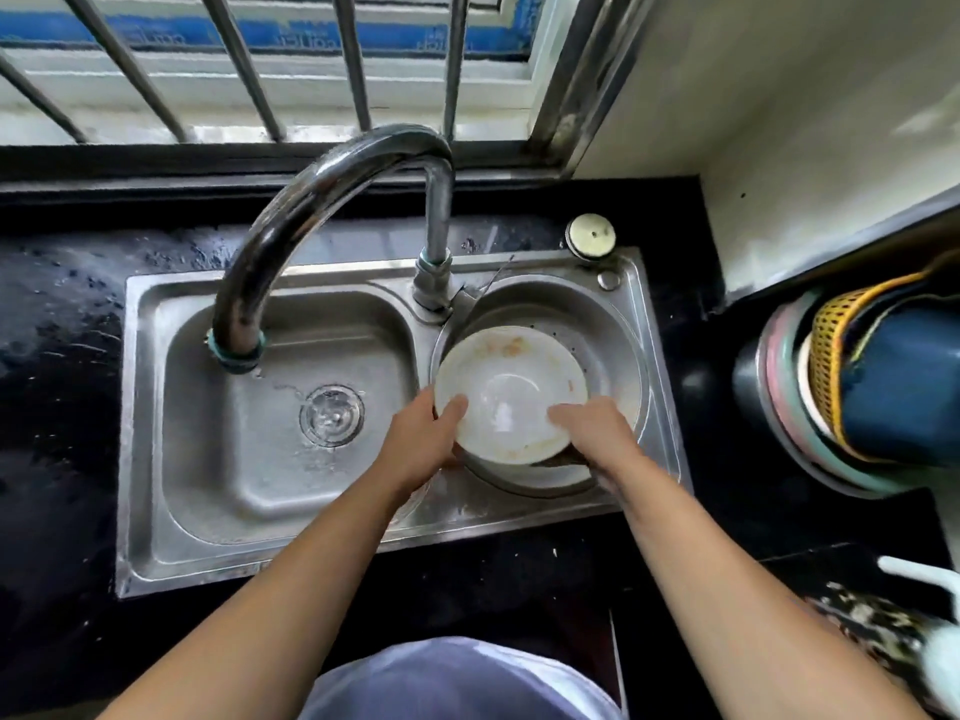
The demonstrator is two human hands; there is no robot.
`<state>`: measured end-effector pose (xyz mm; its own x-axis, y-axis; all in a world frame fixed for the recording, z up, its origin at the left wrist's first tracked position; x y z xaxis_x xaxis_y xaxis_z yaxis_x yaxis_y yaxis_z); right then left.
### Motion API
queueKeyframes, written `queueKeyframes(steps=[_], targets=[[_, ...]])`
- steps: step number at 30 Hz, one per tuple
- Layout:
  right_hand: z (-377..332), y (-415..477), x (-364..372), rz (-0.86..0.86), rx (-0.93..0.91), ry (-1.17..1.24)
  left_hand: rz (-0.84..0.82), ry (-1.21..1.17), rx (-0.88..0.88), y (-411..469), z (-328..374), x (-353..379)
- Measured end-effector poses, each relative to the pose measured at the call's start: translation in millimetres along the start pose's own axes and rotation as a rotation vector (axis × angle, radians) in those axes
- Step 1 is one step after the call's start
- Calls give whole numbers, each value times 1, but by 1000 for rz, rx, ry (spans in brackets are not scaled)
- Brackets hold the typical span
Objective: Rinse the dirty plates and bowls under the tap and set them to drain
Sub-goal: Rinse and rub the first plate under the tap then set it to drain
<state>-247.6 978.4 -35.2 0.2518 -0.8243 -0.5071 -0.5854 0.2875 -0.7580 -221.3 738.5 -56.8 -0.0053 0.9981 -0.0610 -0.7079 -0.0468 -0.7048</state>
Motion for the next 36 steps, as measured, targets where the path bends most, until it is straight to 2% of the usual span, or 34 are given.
queueKeyframes(steps=[3,6,10,17,21,26,28,31,36], targets=[[13,12,27,-106,114,259,87,319,71,19,13,-1],[17,29,45,-89,129,287,134,518,87,33,21,3],[29,48,64,-87,214,328,94,654,127,50,31,20],[39,58,86,-273,371,390,49,926,174,81,47,30],[42,49,106,-467,516,417,-8,993,203,80,45,31],[51,35,130,-704,638,471,-30,1062,338,70,50,34],[54,34,132,-711,627,401,-60,1105,355,70,46,36],[59,40,129,-607,544,241,-82,1133,321,74,37,35],[67,50,127,-495,470,167,-77,1098,297,70,25,29]])
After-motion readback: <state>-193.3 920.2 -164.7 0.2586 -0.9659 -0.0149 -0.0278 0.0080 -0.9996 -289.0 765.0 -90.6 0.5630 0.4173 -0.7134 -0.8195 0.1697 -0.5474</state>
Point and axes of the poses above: each hand's wrist, its own y-axis towards the middle knuckle, its own x-axis out of the palm, z = x × y, the point moved 7 cm from there along y, towards the middle knuckle, and after that the axes turned 6 degrees about -y, right-handed, at the moved point
